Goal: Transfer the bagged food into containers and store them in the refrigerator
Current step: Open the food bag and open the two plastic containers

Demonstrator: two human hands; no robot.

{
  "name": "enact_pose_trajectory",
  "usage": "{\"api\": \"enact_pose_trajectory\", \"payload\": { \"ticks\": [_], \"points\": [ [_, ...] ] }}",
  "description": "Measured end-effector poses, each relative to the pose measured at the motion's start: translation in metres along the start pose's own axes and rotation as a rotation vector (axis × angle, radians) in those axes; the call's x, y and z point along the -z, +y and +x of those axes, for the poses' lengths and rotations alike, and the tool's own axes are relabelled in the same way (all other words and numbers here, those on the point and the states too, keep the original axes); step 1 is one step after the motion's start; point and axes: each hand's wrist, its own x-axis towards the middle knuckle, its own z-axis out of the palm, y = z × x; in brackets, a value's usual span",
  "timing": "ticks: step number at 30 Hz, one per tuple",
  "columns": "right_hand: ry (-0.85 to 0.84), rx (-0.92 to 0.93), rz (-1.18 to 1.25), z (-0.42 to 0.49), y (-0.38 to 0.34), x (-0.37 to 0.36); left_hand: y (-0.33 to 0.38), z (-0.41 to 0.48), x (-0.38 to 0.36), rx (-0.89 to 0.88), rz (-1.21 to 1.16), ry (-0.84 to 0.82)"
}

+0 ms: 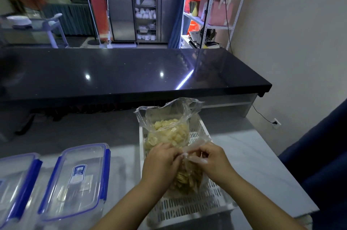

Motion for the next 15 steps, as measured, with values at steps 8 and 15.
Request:
{"api": "enact_pose_trajectory", "payload": {
  "ticks": [8, 15],
  "points": [
    [0.106, -0.129, 0.095, 0.004, 0.014, 0.015, -0.018, -0.004, 0.015, 0.187, -0.067, 0.095],
    [0.071, -0.132, 0.131, 0.001, 0.009, 0.015, -0.009, -0.002, 0.014, 0.214, -0.2, 0.09]
  ]
}}
